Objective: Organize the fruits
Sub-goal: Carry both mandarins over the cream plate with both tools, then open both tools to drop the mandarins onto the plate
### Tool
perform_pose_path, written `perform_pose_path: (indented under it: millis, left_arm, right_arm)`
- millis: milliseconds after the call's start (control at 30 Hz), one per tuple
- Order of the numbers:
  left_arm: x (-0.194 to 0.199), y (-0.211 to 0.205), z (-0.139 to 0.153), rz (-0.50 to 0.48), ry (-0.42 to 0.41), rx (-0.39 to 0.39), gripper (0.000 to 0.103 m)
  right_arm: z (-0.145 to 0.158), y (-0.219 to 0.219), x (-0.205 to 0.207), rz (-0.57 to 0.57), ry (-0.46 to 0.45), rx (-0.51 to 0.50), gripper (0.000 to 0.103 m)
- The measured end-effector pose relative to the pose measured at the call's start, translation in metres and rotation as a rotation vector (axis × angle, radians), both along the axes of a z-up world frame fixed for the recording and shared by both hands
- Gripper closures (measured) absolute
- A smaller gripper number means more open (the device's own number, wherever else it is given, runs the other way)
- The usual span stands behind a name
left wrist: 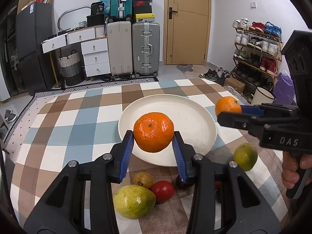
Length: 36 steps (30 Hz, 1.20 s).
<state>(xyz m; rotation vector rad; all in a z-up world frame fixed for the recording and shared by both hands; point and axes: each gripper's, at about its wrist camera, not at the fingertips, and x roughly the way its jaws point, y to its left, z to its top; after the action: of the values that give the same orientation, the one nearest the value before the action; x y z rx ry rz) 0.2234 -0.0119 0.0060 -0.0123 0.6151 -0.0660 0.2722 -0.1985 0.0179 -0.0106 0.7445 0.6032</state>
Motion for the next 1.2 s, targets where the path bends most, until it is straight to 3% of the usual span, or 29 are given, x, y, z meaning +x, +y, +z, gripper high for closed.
perform_pose_path:
  millis: [533, 700, 767, 833, 1000, 1100, 1200]
  left_arm:
    - [0.013, -0.001, -0.019, -0.012, 0.042, -0.003, 0.065]
    - [0.011, 0.000, -0.018, -0.008, 0.041, 0.000, 0.065]
    - [0.009, 0.001, -0.017, -0.015, 0.036, -0.007, 0.062]
    - [0.006, 0.002, -0.015, -0.012, 0.028, -0.006, 0.049]
    - [-0.005, 0.006, -0.008, 0.004, -0.002, -0.013, 0.019]
    - [-0.012, 0.009, -0.003, 0.009, -0.016, -0.016, 0.014]
    - [-0.022, 0.012, 0.000, 0.017, -0.030, -0.007, 0.001]
  right_arm:
    - [-0.036, 0.013, 0.016, -0.017, 0.070, -0.057, 0.061]
    - [-0.031, 0.012, 0.012, -0.019, 0.038, -0.042, 0.049]
    - [-0.027, 0.010, 0.010, -0.017, 0.031, -0.042, 0.049]
    - [-0.024, 0.007, 0.008, -0.025, 0.021, -0.044, 0.047]
    - [-0.016, -0.006, -0.001, -0.045, 0.008, -0.014, 0.021]
    - [-0.012, -0.013, -0.009, -0.065, -0.014, -0.009, 0.009]
    - [-0.010, -0.018, -0.018, -0.073, -0.031, -0.022, 0.001]
